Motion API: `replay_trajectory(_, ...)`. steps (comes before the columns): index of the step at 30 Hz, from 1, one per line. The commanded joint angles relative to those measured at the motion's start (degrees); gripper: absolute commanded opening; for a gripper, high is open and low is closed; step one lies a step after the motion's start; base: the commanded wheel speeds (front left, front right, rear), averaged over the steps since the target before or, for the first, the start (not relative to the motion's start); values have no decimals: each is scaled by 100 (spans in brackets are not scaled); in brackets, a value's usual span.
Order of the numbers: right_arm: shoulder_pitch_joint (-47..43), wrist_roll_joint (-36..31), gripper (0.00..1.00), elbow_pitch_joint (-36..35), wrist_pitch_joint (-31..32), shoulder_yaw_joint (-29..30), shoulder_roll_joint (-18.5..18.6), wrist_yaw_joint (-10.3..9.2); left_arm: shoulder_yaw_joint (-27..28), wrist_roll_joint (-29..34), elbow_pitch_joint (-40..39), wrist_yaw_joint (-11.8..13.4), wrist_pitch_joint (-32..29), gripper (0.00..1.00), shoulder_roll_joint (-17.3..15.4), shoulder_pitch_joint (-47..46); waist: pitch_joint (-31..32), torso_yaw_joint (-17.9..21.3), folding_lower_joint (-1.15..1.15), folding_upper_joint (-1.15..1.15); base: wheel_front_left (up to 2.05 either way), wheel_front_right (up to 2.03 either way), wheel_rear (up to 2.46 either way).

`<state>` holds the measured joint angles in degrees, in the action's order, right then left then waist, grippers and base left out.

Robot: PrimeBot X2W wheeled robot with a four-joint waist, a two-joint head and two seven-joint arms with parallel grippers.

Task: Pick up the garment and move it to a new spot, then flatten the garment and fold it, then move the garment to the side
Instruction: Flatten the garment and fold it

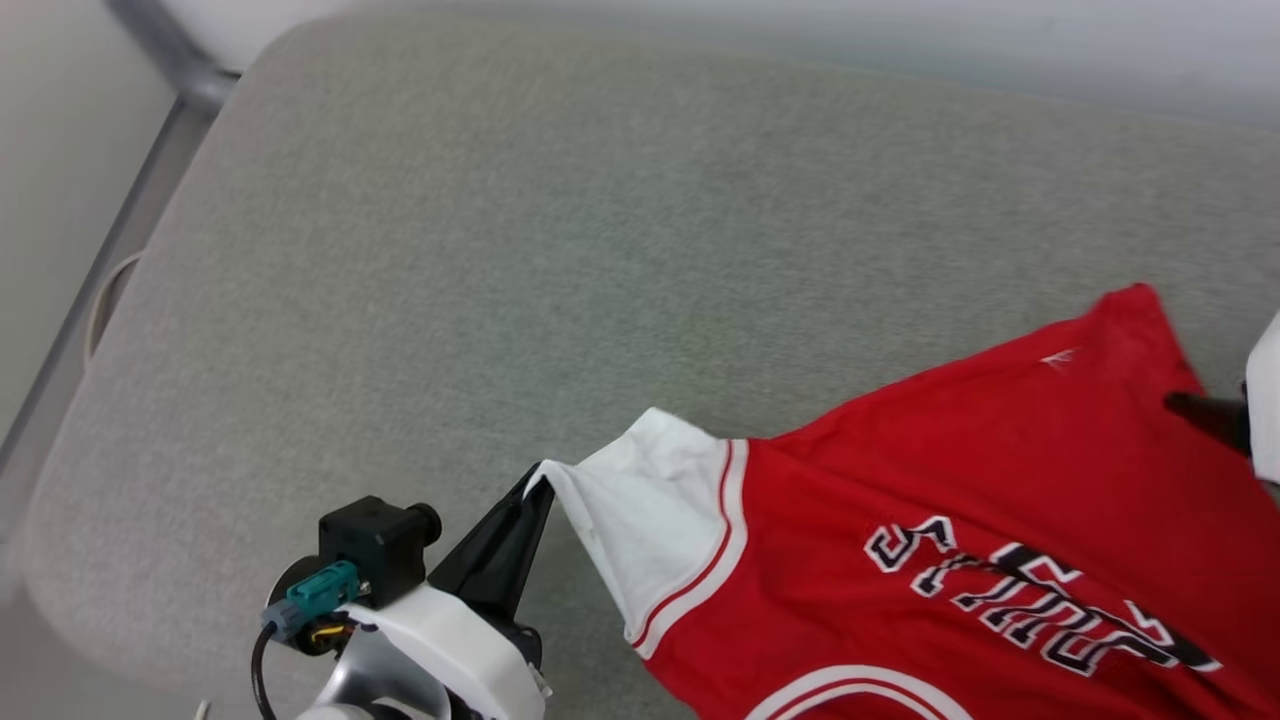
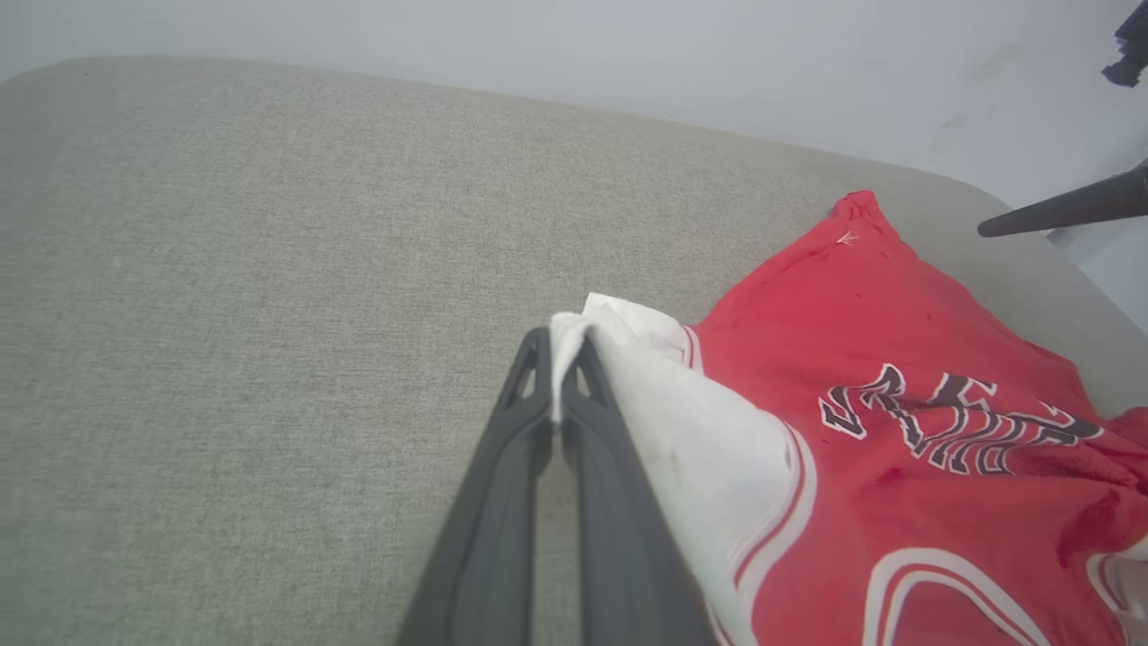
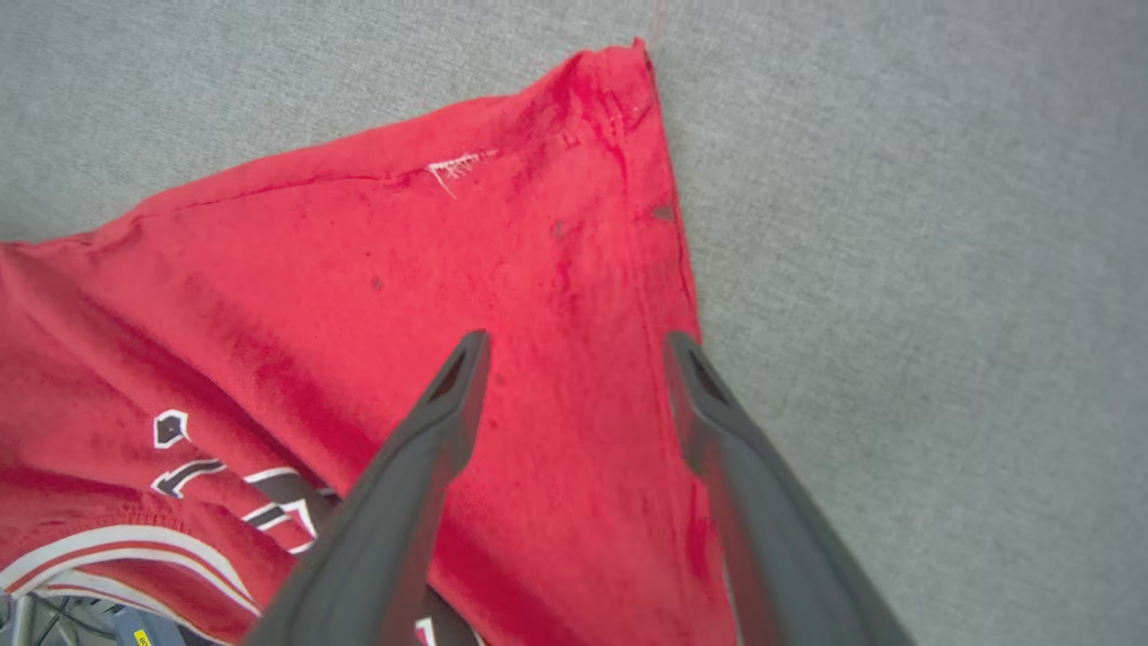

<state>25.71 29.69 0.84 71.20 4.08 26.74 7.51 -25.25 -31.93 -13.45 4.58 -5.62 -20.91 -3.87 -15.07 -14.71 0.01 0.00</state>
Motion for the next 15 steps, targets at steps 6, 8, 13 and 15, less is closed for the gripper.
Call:
replay_trajectory(6,683,-573,100,727,107,33,-67,-4,-45,-44,102,-63,149,0,145,-192,-570,-558,-1,0,0,0,0)
replay_trajectory(8,827,-731,100,916,94,38,-45,-4,-81,-59,147,-107,202,0,199,-249,-672,-647,-1,0,0,0,0)
replay_trajectory(13,1011,-977,100,1255,-7,54,-21,-4,-139,-84,273,-194,291,0,280,-353,-849,-810,-1,0,0,0,0)
replay_trajectory(15,1001,-1012,100,1384,-26,-6,1,-4,-153,-98,326,-202,322,0,301,-380,-890,-860,-1,0,0,0,0)
